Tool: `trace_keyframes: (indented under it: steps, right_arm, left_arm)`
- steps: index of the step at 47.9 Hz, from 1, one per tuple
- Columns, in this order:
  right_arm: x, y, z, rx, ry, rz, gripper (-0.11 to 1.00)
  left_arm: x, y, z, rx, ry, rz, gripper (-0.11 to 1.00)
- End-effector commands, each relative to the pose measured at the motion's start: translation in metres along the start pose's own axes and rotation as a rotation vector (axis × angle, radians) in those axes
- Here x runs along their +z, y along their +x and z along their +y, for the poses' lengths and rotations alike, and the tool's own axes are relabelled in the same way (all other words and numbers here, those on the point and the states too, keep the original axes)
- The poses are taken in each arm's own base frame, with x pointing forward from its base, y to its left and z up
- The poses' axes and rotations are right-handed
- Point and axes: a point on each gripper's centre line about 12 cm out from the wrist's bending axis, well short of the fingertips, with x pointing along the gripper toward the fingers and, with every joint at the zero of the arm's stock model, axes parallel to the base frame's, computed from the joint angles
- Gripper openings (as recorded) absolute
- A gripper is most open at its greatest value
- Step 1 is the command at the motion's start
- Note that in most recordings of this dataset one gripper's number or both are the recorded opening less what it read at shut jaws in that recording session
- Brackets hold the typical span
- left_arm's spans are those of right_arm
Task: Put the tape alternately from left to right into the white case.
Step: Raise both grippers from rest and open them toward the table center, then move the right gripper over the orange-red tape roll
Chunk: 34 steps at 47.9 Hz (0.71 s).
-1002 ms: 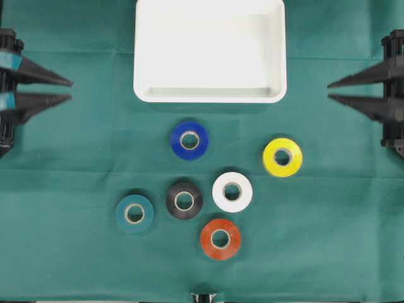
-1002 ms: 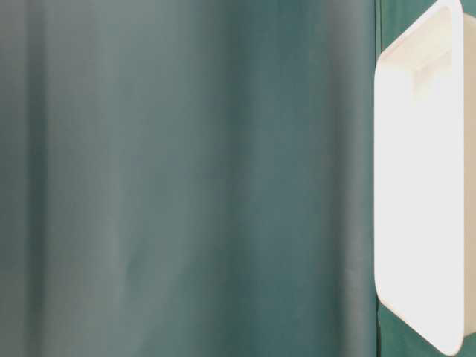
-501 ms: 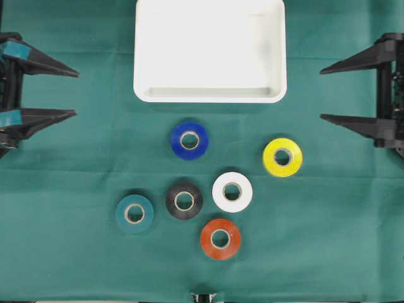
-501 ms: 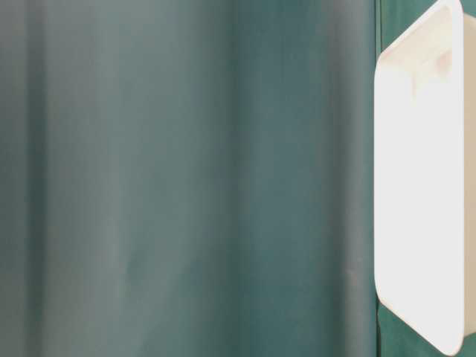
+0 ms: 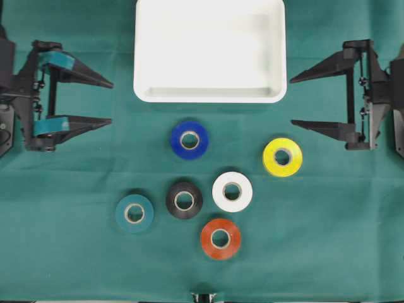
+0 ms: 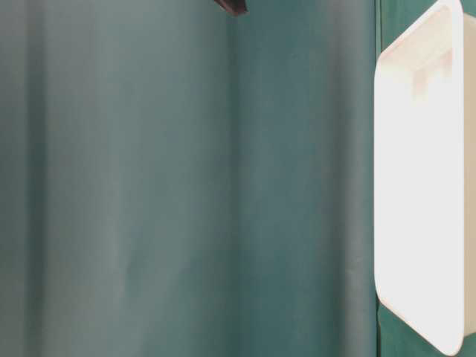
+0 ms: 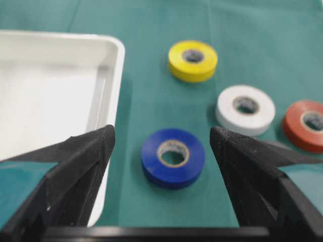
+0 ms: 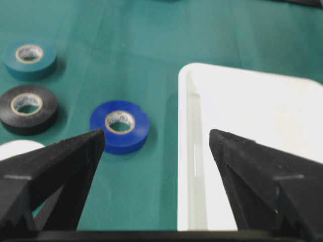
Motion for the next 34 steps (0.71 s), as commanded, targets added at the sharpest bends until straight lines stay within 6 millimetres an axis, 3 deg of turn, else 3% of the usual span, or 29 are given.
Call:
trace_keyframes:
  steps: [1, 22, 34]
  right_arm:
    - [0.007, 0.007, 0.000, 0.000, 0.005, -0.003, 0.78]
    - [-0.008, 0.039, -0.001, -0.006, 0.053, 0.127, 0.78]
    - [-0.017, 0.063, -0.001, -0.010, 0.051, 0.225, 0.78]
  left_arm:
    - [0.011, 0.008, -0.001, -0.003, -0.007, -0.001, 0.89]
    - [-0.002, 0.060, -0.001, 0.005, -0.003, 0.181, 0.89]
    - [-0.009, 0.076, -0.001, 0.008, -0.001, 0.250, 0.89]
